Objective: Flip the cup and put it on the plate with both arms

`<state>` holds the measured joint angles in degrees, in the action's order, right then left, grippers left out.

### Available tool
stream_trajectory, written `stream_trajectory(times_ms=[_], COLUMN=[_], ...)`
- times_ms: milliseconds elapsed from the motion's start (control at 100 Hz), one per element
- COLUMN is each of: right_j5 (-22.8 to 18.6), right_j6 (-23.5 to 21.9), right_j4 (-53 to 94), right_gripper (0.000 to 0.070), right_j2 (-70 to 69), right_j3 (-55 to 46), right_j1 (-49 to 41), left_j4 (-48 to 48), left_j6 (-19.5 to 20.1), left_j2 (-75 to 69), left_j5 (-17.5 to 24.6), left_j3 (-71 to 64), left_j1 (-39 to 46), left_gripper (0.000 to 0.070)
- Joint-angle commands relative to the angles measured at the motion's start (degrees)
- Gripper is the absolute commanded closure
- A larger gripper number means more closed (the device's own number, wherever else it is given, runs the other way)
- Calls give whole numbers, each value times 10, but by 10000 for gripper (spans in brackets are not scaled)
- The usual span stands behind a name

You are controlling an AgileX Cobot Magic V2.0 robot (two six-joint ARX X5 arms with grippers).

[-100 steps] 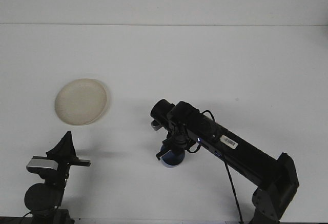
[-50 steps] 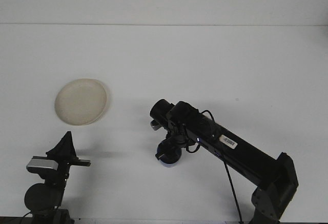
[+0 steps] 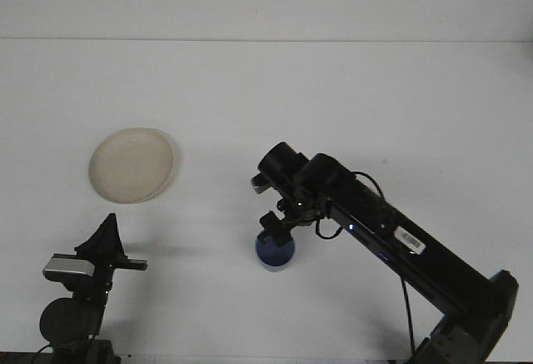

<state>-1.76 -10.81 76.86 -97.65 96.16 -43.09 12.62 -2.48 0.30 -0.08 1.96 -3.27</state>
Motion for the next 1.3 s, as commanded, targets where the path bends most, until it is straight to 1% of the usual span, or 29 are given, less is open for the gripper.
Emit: stream_trajectory(times_ms=[0, 220, 350, 530, 650, 790, 1130, 1290], right_j5=[1, -1, -17, -19, -19, -18, -17, -18], right_j6=[22, 62, 83, 89, 84, 76, 76, 76], right_j4=[16, 17, 16, 16, -12, -62, -213, -312], right_gripper=[277, 277, 278, 278, 278, 278, 279, 279], right_j2=[12, 74, 110, 164, 215, 293, 500, 578], right_j3=[15, 15, 12, -15, -55, -135, -359, -449], right_j1=[16, 126, 210, 320, 374, 395, 395, 395], left_j4=[6, 6, 6, 6, 6, 6, 6, 6], left_j6=[1, 1, 1, 1, 1, 1, 1, 1], left_j2=[-1, -1, -1, -1, -1, -1, -1, -1], left_j5=[-1, -1, -1, -1, -1, -1, -1, -1], left_j3=[-12, -12, -12, -12, -12, -12, -11, -12], left_j1=[0, 0, 0, 0, 0, 0, 0, 0], left_gripper=[689, 689, 689, 689, 689, 689, 689, 689])
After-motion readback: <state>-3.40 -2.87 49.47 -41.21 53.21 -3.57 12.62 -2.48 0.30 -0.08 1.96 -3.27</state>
